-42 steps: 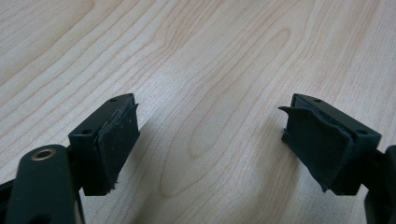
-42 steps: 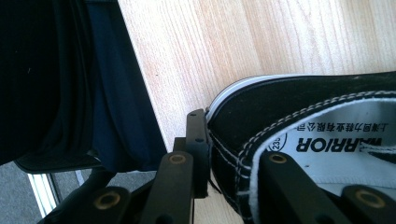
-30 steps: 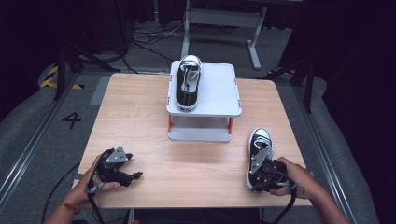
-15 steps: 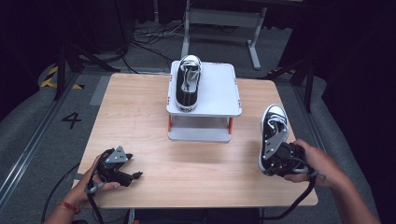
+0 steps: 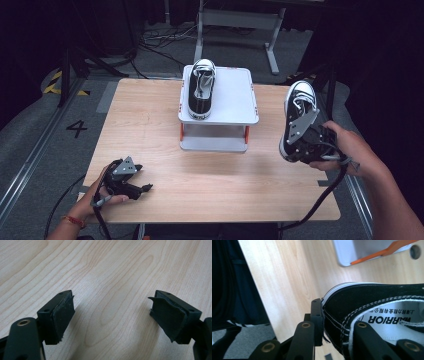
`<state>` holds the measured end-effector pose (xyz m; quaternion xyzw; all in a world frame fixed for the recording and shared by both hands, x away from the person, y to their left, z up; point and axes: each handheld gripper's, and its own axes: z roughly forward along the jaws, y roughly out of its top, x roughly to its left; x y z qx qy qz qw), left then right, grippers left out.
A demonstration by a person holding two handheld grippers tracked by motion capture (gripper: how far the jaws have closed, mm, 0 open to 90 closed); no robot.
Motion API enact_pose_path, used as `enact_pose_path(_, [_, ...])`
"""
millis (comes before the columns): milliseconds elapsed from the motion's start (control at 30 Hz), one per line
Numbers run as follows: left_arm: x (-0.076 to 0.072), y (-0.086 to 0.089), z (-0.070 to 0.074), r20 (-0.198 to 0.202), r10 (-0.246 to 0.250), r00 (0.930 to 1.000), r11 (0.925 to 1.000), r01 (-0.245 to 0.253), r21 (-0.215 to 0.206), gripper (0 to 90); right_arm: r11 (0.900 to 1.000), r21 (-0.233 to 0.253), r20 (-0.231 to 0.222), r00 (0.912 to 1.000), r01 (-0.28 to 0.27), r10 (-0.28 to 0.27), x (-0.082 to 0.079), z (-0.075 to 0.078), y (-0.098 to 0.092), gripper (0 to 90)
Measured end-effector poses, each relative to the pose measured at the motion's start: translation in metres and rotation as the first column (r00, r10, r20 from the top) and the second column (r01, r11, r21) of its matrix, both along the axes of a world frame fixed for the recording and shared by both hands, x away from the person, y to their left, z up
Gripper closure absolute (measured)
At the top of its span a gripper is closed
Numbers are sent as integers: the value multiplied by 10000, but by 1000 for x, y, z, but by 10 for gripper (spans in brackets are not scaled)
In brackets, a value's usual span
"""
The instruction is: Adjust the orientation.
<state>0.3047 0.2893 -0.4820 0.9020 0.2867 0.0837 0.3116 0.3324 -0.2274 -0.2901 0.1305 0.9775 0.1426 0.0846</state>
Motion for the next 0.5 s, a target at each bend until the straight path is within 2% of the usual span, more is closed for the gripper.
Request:
enact_pose_path(367, [0,0,0,-5,-15,10000,10000,15,1,188,9999,-6,535,9985,-154,154,24,21,11,793])
enact_pose_path(500, [0,0,0,-6,-21,10000,10000,21,11,188,9987,123,882,9950,-491,478,33,32,23,793])
